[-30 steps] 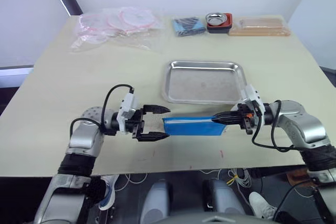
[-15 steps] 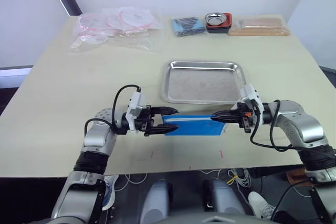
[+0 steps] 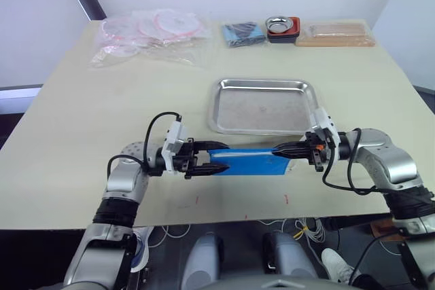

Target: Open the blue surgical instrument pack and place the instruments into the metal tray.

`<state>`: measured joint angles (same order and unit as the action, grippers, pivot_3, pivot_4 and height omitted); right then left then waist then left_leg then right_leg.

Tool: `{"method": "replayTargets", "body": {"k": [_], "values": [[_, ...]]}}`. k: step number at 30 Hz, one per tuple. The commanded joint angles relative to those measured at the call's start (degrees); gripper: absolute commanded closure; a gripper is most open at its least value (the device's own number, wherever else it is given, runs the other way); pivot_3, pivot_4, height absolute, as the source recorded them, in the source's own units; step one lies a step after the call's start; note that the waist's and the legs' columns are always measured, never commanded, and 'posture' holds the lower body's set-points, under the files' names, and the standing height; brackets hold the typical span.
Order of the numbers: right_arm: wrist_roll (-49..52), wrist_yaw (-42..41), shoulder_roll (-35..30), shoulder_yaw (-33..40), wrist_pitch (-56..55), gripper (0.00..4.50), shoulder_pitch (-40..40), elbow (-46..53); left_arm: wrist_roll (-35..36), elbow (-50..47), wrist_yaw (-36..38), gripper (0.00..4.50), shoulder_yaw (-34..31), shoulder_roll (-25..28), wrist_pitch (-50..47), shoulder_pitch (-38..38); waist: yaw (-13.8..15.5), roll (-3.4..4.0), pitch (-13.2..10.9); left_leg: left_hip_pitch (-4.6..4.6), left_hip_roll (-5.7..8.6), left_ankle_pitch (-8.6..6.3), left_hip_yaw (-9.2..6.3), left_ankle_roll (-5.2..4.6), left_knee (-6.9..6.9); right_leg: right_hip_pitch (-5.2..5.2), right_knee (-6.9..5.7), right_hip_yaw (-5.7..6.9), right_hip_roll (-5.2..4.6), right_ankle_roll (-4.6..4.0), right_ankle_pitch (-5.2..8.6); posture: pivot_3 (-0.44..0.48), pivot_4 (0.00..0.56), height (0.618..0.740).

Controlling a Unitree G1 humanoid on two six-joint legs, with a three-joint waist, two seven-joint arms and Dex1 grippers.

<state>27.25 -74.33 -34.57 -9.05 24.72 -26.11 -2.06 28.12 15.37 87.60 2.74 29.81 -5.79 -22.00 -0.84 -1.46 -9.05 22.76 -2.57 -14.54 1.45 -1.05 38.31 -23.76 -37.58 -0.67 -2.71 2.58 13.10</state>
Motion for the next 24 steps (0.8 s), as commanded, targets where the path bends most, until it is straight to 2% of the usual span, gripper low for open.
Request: {"method": "replayTargets", "body": {"k": [1, 2, 3, 5, 10, 13, 15, 20, 21, 24], "values": [[-0.72, 0.11, 0.19, 0.26, -0.7, 4.5, -0.51, 0.19, -0.33, 0.51, 1.16, 3.21, -0.25, 0.49, 0.88, -0.24, 0.01, 0.0, 0.0, 0.0, 0.0, 0.0, 0.0, 0.0, 0.0, 0.0, 0.0, 0.0, 0.0, 0.0, 0.0, 0.0, 0.15, 0.74], [-0.73, 0.06, 0.18, 0.28, -0.81, 4.5, -0.43, 0.22, -0.31, 0.76, 1.23, 3.39, -0.21, 0.43, 0.91, -0.15, 0.0, 0.0, 0.0, 0.0, 0.0, 0.0, 0.0, 0.0, 0.0, 0.0, 0.0, 0.0, 0.0, 0.0, 0.0, 0.0, 0.15, 0.74], [-0.72, 0.03, 0.16, 0.33, -0.89, 4.5, -0.32, 0.31, -0.31, 0.86, 1.25, 3.99, -0.17, 0.39, 1.01, -0.06, -0.01, 0.0, 0.0, 0.0, 0.0, 0.0, 0.0, 0.0, 0.0, 0.0, 0.0, 0.0, 0.0, 0.0, 0.0, 0.0, 0.15, 0.74], [-0.52, 0.17, 0.27, 0.63, -1.01, 4.5, -0.21, 0.51, -0.5, 1.28, 1.24, 4.4, -0.11, 0.3, 1.51, -0.18, -0.01, 0.0, 0.0, 0.0, 0.0, 0.0, 0.0, 0.0, 0.0, 0.0, 0.0, 0.0, 0.0, 0.0, 0.0, 0.0, 0.15, 0.74], [-0.52, 1.66, 0.48, 1.9, -1.94, 4.5, -0.05, 0.97, -1.16, 2.52, 1.38, 4.4, 0.3, 0.14, 2.89, -0.39, -0.04, 0.0, 0.0, 0.0, 0.0, 0.0, 0.0, 0.0, 0.0, 0.0, 0.0, 0.0, 0.0, 0.0, 0.0, 0.0, 0.15, 0.74], [1.29, 1.89, 0.14, 3.39, -0.97, 3.64, 0.45, 2.33, -1.51, 3.26, 1.43, 4.5, 0.44, 0.03, 3.65, -0.47, 0.03, 0.0, 0.0, 0.0, 0.0, 0.0, 0.01, 0.0, 0.0, 0.0, 0.0, 0.0, 0.0, 0.0, 0.0, 0.0, 0.15, 0.74], [2.51, 2.25, -0.34, 4.9, -0.33, 2.68, 0.98, 3.6, -1.77, 3.51, 1.49, 4.5, 0.55, -0.01, 4.12, -0.5, 0.1, 0.0, 0.0, 0.0, 0.0, 0.0, 0.01, 0.0, 0.0, 0.0, 0.01, 0.0, 0.0, 0.0, 0.0, 0.0, 0.15, 0.74], [5.07, 2.46, -2.86, 8.08, 1.91, 0.6, 3.4, 7.48, -1.89, 3.5, 1.52, 4.5, 0.73, -0.21, 4.69, -0.62, 0.14, 0.01, -0.01, 0.01, 0.0, 0.0, 0.0, 0.0, 0.0, 0.0, 0.02, 0.01, -0.01, 0.0, 0.0, 0.0, 0.15, 0.74], [6.02, 2.83, -3.3, 9.33, 2.58, 0.03, 4.08, 8.51, -1.95, 3.48, 1.45, 4.5, 0.69, -0.26, 4.84, -0.7, 0.09, 0.01, 0.0, 0.01, 0.0, 0.0, 0.0, 0.0, 0.0, 0.0, 0.02, 0.01, -0.01, 0.0, 0.0, 0.0, 0.15, 0.74], [8.39, 3.02, -5.59, 12.45, 4.48, 0.03, 6.56, 11.27, -2.33, 3.72, 1.3, 4.5, 0.61, -0.29, 5.58, -0.89, 0.14, 0.01, -0.01, 0.02, 0.0, 0.0, 0.0, 0.0, 0.0, 0.0, 0.02, 0.01, -0.01, 0.0, 0.0, 0.0, 0.15, 0.74]]}}
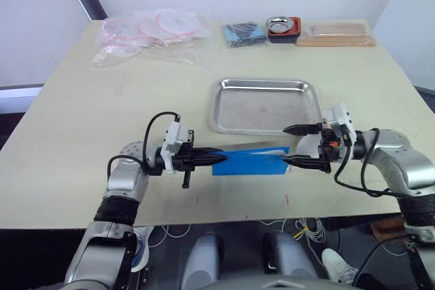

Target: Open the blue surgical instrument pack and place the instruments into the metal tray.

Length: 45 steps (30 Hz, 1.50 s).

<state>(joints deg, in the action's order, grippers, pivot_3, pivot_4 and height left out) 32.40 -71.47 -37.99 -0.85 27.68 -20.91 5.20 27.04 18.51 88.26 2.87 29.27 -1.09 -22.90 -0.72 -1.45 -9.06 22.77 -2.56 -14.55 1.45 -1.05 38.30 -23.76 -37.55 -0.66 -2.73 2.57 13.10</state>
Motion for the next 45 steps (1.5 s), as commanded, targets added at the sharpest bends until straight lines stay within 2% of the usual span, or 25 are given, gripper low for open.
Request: {"method": "replayTargets", "body": {"k": [1, 6, 12, 18, 25, 27, 29, 33, 34, 35, 36, 37, 45], "values": [[3.66, 0.16, -2.8, 4.98, 1.9, 0.03, 2.02, 4.59, -1.34, 0.7, 0.7, 4.5, 0.49, 0.3, 1.04, -0.03, 0.02, 0.0, 0.0, 0.0, 0.0, 0.0, 0.0, 0.0, 0.0, 0.0, 0.01, 0.0, 0.0, 0.0, 0.0, 0.0, 0.15, 0.74], [3.22, 1.19, -5.02, 9.84, -0.52, 0.03, 5.14, 2.48, -2.21, 2.53, 1.61, 4.5, 0.75, 0.39, 2.99, -0.37, 0.05, 0.0, 0.0, 0.0, 0.0, 0.0, -0.01, 0.0, 0.0, 0.01, 0.02, 0.02, -0.01, 0.0, 0.0, 0.0, 0.15, 0.74], [-1.28, 4.69, -5.47, 13.66, -6.84, 0.03, 6.98, -5.68, -1.96, 2.76, 1.21, 4.5, 0.68, 0.02, 4.29, -0.16, -0.01, 0.0, 0.0, -0.01, 0.01, 0.0, 0.02, 0.0, 0.0, 0.0, 0.02, -0.01, 0.0, 0.0, 0.0, 0.0, 0.15, 0.74], [-5.12, 7.15, -3.5, 11.16, -8.62, 0.03, 5.45, -14.15, -2.16, 2.71, 1.21, 4.5, 0.99, -0.12, 4.86, 0.03, -0.03, 0.01, 0.0, -0.02, 0.01, 0.0, 0.03, 0.0, 0.0, 0.01, 0.02, -0.02, 0.0, 0.0, 0.0, 0.0, 0.15, 0.74], [-6.88, 7.1, -1.04, 7.64, -7.65, 0.03, 4.27, -17.45, -2.28, 3.01, 1.0, 4.5, 0.97, -0.17, 5.17, -0.31, 0.01, 0.04, 0.0, -0.01, 0.01, 0.0, 0.03, 0.0, -0.01, 0.01, 0.01, -0.03, 0.0, 0.01, 0.0, 0.0, 0.15, 0.74], [-6.18, 6.62, -0.81, 7.64, -6.81, 0.57, 4.19, -17.34, -2.23, 2.63, 0.78, 4.5, 0.95, -0.12, 5.04, -0.16, 0.03, 0.04, 0.0, -0.01, 0.01, 0.0, 0.03, 0.0, -0.01, 0.01, 0.02, -0.03, 0.0, 0.01, 0.0, 0.0, 0.15, 0.74], [-5.36, 6.35, -1.02, 7.91, -5.66, 1.36, 4.39, -16.34, -2.16, 2.18, 0.58, 4.5, 0.89, -0.06, 4.85, 0.14, 0.03, 0.04, 0.0, -0.01, 0.01, 0.0, 0.03, 0.0, -0.01, 0.01, 0.02, -0.03, 0.0, 0.01, 0.0, 0.0, 0.15, 0.74], [-4.37, 5.88, -1.84, 9.05, -5.31, 3.42, 5.97, -14.26, -2.09, 1.55, 0.36, 4.5, 0.86, -0.01, 4.66, 0.7, 0.03, 0.04, 0.0, -0.01, 0.01, 0.0, 0.03, 0.0, -0.01, 0.01, 0.02, -0.03, 0.0, 0.0, 0.0, 0.0, 0.15, 0.74], [-3.51, 5.47, -2.12, 9.77, -5.13, 3.79, 6.84, -13.05, -2.07, 1.52, 0.36, 4.5, 0.84, 0.04, 4.6, 0.76, 0.05, 0.04, 0.0, -0.01, 0.01, 0.0, 0.02, 0.0, -0.01, 0.01, 0.02, -0.03, 0.0, 0.0, 0.0, 0.0, 0.15, 0.74], [-2.63, 5.32, -2.34, 10.38, -4.71, 3.79, 7.59, -11.86, -2.07, 1.52, 0.36, 4.5, 0.8, 0.08, 4.59, 0.82, 0.08, 0.04, 0.0, -0.01, 0.01, 0.0, 0.02, 0.0, -0.01, 0.01, 0.02, -0.02, 0.0, 0.01, 0.0, 0.0, 0.15, 0.74], [-1.22, 5.08, -2.54, 11.42, -4.08, 4.29, 8.59, -10.02, -2.11, 1.51, 0.27, 4.5, 0.82, 0.08, 4.51, 0.84, 0.08, 0.04, 0.0, 0.0, 0.01, 0.0, 0.01, 0.0, -0.01, 0.01, 0.02, -0.01, 0.0, 0.01, 0.0, 0.0, 0.15, 0.74], [-0.28, 5.02, -2.64, 12.1, -3.54, 4.41, 9.26, -8.7, -2.12, 1.46, 0.21, 4.5, 0.81, 0.1, 4.44, 0.87, 0.09, 0.05, 0.0, 0.0, 0.01, 0.0, 0.01, 0.0, -0.01, 0.01, 0.02, -0.01, 0.0, 0.01, 0.0, 0.0, 0.15, 0.74], [9.64, 5.03, -3.84, 19.68, 1.0, 4.41, 13.54, 2.15, -2.59, 0.13, -0.22, 4.5, 0.99, 0.95, 2.11, 0.81, 0.03, 0.06, 0.01, -0.02, 0.01, 0.0, -0.01, 0.0, -0.01, 0.02, 0.03, -0.01, 0.0, 0.02, 0.01, 0.0, 0.15, 0.74]]}}
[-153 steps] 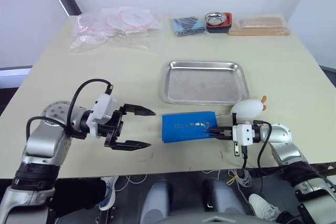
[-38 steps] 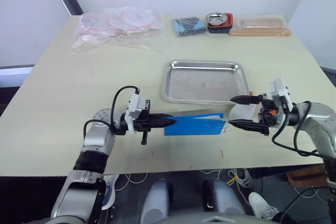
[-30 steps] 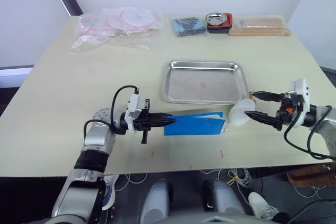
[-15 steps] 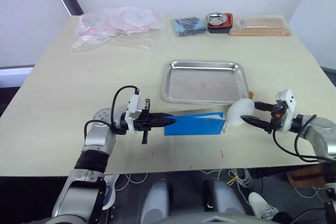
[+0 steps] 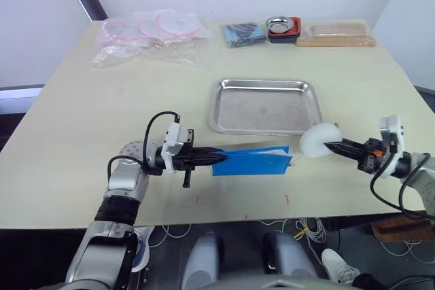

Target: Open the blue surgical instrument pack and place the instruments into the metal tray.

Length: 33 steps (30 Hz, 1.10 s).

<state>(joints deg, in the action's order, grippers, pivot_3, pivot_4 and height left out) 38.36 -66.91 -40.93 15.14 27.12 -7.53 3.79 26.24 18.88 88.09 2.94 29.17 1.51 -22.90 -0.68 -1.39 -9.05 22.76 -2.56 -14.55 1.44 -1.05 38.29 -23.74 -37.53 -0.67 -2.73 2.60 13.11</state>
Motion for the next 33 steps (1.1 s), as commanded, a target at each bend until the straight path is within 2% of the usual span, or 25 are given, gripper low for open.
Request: {"method": "replayTargets", "body": {"k": [1, 10, 15, 20, 24, 33], "values": [[5.3, 1.22, -0.89, 4.53, 2.93, 4.41, 0.32, 4.64, -1.92, -0.33, -0.08, 4.5, 1.02, 1.09, -0.49, 0.9, 0.01, 0.0, 0.0, 0.0, 0.0, 0.0, 0.0, 0.0, 0.0, 0.0, 0.01, 0.0, 0.0, 0.0, 0.0, 0.0, 0.15, 0.74], [19.72, 11.35, 3.16, 9.47, 11.53, 4.41, -5.0, 9.99, -2.77, 0.96, 0.47, 4.5, 1.67, 0.98, 0.37, 0.12, 0.03, 0.01, -0.01, 0.01, 0.0, 0.0, -0.01, 0.0, -0.01, 0.0, 0.01, 0.0, -0.01, -0.01, 0.0, 0.0, 0.15, 0.74], [19.78, 14.24, 4.14, 6.87, 12.4, 4.41, -6.58, 12.41, -3.07, 1.76, 0.99, 4.5, 1.98, 0.72, 0.93, -0.55, 0.44, 0.02, -0.01, 0.14, 0.12, 0.0, -0.12, 0.0, 0.0, 0.0, 0.05, -0.05, -0.01, 0.0, 0.0, 0.0, 0.15, 0.74], [16.16, 16.52, 5.48, -0.18, 12.56, 4.41, -9.35, 15.27, -3.35, 2.45, 1.29, 4.5, 2.14, 0.6, 1.44, -0.89, 0.29, 0.02, -0.01, 0.13, 0.15, 0.0, -0.14, 0.0, 0.0, 0.02, 0.06, -0.08, -0.01, 0.0, 0.0, 0.0, 0.15, 0.74], [10.96, 16.55, 6.85, -8.49, 12.05, 4.41, -12.59, 15.93, -3.63, 2.96, 1.29, 4.5, 2.35, 0.34, 1.84, -1.23, 0.12, 0.03, -0.01, 0.13, 0.15, 0.0, -0.15, 0.0, 0.0, 0.01, 0.06, -0.07, -0.01, 0.0, 0.0, 0.0, 0.15, 0.74], [-1.5, 17.5, 13.95, -20.01, 4.7, 4.41, -19.09, 11.64, -3.79, 3.73, 1.25, 4.5, 2.95, 0.1, 2.95, -1.37, 0.08, 0.04, 0.0, 0.14, 0.15, 0.0, -0.18, 0.0, 0.0, 0.02, 0.06, -0.03, 0.0, 0.0, 0.0, 0.0, 0.15, 0.74]]}}
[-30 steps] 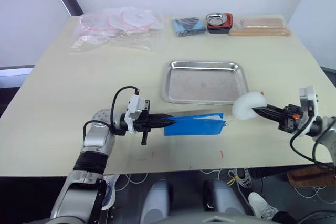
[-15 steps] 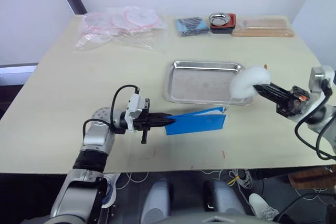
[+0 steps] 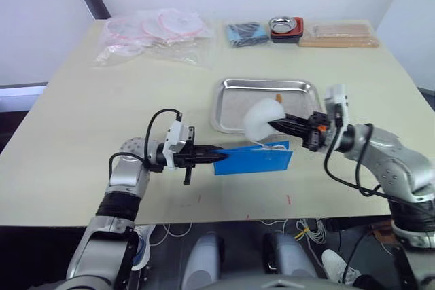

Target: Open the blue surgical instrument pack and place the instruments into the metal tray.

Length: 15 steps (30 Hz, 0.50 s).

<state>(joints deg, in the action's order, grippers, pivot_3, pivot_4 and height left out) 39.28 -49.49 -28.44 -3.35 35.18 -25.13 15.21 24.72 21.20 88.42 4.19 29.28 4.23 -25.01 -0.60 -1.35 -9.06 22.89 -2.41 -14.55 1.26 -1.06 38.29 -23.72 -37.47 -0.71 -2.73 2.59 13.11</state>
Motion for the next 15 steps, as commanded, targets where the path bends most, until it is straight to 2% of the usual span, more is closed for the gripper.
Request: {"method": "replayTargets", "body": {"k": [1, 10, 15], "values": [[-3.55, 0.36, 2.77, -2.87, -3.99, 4.41, -2.17, -0.07, -2.22, 1.39, 0.92, 4.5, 1.71, 0.03, 0.24, 0.81, 0.02, 0.01, 0.0, -0.01, 0.0, 0.0, 0.01, 0.0, 0.0, 0.0, -0.01, -0.01, 0.0, 0.0, 0.0, 0.0, 0.15, 0.74], [-10.72, 2.1, 12.85, -8.57, -11.56, 4.41, -4.02, -1.57, -2.35, 1.73, 0.87, 4.5, 1.92, 0.1, 0.83, 1.42, -0.06, 0.02, 0.0, -0.01, 0.0, 0.0, 0.0, 0.0, 0.0, 0.0, -0.04, 0.0, 0.0, 0.0, 0.0, 0.0, 0.15, 0.74], [-11.28, -0.7, 14.5, -9.36, -14.77, 4.41, -2.83, -0.89, -2.41, 2.1, 0.95, 4.5, 1.92, 0.23, 1.18, 1.36, -0.06, 0.02, 0.0, -0.02, 0.0, 0.0, -0.01, 0.0, 0.0, -0.01, -0.06, 0.01, 0.0, 0.0, 0.0, 0.0, 0.15, 0.74]]}}
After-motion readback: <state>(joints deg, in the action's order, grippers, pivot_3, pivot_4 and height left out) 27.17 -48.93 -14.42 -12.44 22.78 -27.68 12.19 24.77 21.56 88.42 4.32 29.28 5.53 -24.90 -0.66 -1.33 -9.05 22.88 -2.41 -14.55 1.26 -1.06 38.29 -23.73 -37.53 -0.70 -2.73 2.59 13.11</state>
